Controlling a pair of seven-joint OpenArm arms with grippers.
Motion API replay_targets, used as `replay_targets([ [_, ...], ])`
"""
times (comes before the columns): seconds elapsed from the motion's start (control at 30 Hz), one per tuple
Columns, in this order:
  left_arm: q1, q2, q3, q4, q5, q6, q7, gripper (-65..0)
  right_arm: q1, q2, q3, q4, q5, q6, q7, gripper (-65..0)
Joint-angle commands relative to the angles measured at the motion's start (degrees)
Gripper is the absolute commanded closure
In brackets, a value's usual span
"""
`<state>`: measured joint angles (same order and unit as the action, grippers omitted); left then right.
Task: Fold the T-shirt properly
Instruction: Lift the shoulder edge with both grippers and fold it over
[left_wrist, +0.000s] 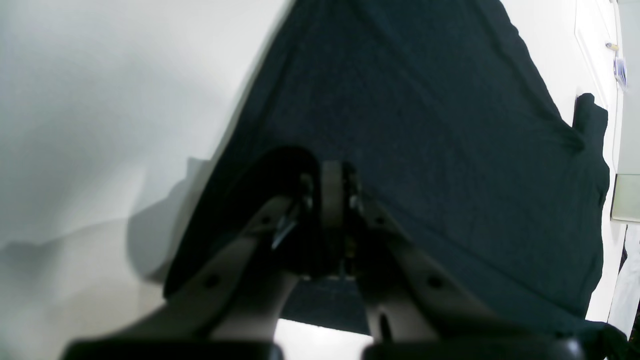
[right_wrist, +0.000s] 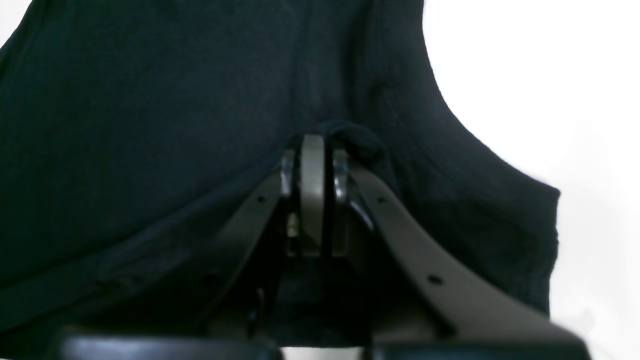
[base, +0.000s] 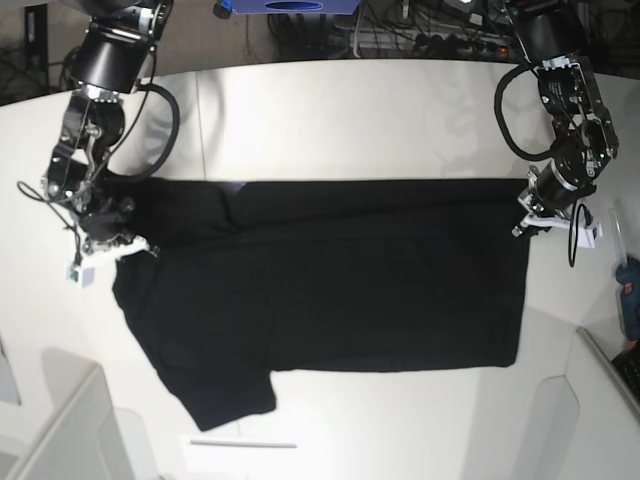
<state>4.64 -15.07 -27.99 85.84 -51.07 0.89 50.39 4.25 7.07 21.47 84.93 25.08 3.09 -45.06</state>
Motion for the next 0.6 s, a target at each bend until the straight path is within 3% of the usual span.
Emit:
replay_targets([
  [0.0, -0.6, -0.9, -0.5, 0.8, -0.6, -0.3, -1.0, 0.0, 1.9, 0.7, 0.0, 0.4, 0.1, 0.6, 1.5, 0.0],
  [0.13, -0.6, -0.9, -0.6, 0.8, -0.6, -0.3, -1.0, 0.0, 3.3, 0.7, -0.1, -1.4, 0.1, 0.6, 1.4, 0.0],
  [0.27, -0.7, -0.9, -0.7, 0.8, -0.6, -0.3, -1.0, 0.0, 3.4, 0.8, -5.0, -1.5, 0.2, 0.3, 1.8, 0.0],
  [0.57, -0.7, -0.9, -0.8, 0.8, -0.6, -0.3, -1.1, 0.0, 4.0, 1.0, -5.2, -1.5, -0.1, 0.2, 3.3, 0.0],
])
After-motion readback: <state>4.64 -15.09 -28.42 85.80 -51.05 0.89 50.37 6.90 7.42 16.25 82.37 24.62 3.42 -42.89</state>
